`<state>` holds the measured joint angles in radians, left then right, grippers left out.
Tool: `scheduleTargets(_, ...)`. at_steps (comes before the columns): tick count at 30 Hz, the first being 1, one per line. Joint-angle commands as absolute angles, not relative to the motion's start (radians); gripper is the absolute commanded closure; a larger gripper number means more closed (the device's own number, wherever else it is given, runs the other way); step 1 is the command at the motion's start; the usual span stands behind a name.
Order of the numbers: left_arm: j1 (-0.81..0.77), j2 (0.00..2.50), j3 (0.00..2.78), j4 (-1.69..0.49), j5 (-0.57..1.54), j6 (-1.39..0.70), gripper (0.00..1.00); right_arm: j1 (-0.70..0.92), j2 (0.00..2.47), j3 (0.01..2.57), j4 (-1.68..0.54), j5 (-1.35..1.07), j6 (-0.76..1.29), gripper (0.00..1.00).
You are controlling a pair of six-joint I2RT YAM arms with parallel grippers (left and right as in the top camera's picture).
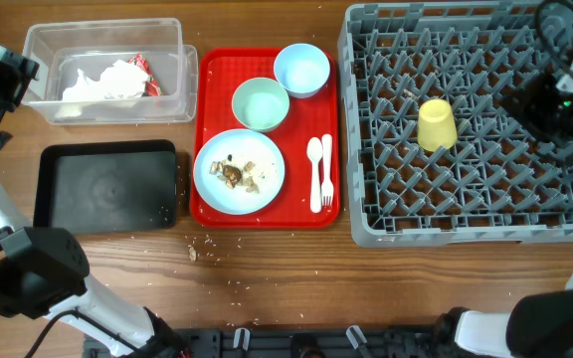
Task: Sort waste into correct bins and load items into the dishwasher rack
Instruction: 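Carry the yellow cup into the dish rack and release it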
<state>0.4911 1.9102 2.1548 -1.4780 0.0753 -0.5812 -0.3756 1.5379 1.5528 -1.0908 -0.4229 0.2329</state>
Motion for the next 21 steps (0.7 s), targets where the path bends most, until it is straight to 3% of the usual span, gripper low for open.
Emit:
scheduleTargets(1,0.491,1.908,2.159,-1.478,0.065,-0.583,0.0,-0.235,1.544,1.547,-1.019,-0.366,0.214,0.76)
scheduleTargets(2,0.491,1.908,2.159,-1.478,0.065,-0.583,0.0,-0.18,1.589,1.547,-0.974,-0.308,0.214,0.96)
scheduleTargets(4,0.491,1.908,2.159,-1.478,0.065,-0.583,0.0,-0.137,1.693,1.547,-0.924,-0.199,0.273,0.96)
scheduleTargets(10,0.491,1.908,2.159,-1.478,0.065,-0.583,0.0,-0.137,1.879,1.547,-0.88,-0.316,0.163,0.96)
scheduleTargets(16,0.491,1.908,2.159,-1.478,0.065,-0.583,0.0,-0.139,1.864,1.548,-0.978,-0.039,0.275,0.96)
scheduleTargets(21,0.491,1.908,2.159,-1.478,0.065,-0.583,0.0,-0.138,1.835,1.591,-1.105,-0.024,0.337,0.95)
